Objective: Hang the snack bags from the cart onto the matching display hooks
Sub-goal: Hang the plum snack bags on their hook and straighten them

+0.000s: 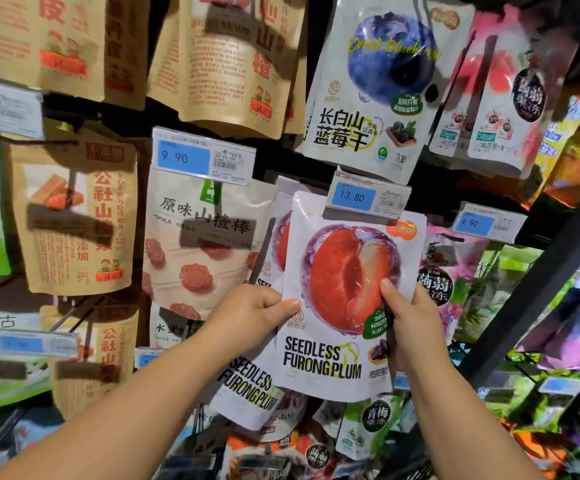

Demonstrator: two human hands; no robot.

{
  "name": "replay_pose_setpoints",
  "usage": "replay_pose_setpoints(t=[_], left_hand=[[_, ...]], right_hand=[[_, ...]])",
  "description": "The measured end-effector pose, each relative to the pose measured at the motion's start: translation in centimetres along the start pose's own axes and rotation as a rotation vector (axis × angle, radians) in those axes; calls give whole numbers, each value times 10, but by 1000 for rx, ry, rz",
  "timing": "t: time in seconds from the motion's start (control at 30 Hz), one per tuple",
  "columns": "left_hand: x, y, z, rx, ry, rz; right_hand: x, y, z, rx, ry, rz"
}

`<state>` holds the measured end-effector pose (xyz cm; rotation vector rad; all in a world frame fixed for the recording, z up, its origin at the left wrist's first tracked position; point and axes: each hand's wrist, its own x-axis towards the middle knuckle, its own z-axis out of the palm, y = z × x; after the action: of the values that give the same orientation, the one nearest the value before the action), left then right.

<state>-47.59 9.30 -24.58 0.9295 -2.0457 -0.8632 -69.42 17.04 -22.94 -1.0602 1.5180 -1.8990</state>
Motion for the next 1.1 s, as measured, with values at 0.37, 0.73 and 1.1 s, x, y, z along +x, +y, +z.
replay_pose_setpoints(t=[0.37, 0.73, 1.1], left_hand=[[3, 9, 0, 45, -23, 23], [11, 5, -5, 37, 12, -93], [21, 17, -4, -17, 32, -6]], right_hand=[[8, -3, -3, -48, -1, 18], [9, 3, 0, -104, -29, 6], [12, -4, -4, -75, 16, 9]])
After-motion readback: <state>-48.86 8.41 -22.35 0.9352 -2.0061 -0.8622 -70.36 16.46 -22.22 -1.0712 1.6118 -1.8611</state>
